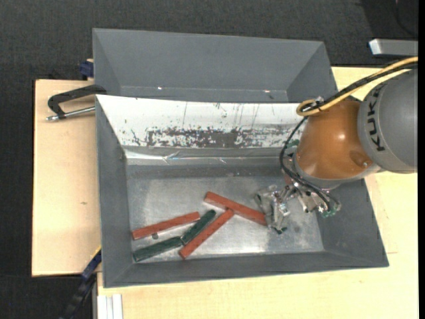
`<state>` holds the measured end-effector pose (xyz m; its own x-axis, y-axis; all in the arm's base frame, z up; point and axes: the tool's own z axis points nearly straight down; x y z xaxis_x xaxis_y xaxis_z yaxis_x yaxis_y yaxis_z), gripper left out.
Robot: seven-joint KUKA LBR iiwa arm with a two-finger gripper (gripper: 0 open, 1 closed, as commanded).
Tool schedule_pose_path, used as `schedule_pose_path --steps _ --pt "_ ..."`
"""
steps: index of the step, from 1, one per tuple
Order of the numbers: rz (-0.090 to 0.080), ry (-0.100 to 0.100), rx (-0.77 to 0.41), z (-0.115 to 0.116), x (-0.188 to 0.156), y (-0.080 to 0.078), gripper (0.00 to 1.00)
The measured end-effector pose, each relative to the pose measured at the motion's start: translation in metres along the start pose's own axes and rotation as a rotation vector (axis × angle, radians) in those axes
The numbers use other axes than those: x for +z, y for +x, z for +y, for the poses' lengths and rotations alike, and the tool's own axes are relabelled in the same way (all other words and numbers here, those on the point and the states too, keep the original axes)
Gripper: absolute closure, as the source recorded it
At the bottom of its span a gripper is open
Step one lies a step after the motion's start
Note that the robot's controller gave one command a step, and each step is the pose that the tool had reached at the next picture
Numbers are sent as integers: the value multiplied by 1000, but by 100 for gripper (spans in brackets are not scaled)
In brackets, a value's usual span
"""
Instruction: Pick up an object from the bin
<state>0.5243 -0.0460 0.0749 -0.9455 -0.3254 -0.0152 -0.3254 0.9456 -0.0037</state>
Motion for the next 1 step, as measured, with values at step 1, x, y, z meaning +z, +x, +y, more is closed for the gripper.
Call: schedule_pose_path --steps 1 --pt "9 -3 0 1 3 3 0"
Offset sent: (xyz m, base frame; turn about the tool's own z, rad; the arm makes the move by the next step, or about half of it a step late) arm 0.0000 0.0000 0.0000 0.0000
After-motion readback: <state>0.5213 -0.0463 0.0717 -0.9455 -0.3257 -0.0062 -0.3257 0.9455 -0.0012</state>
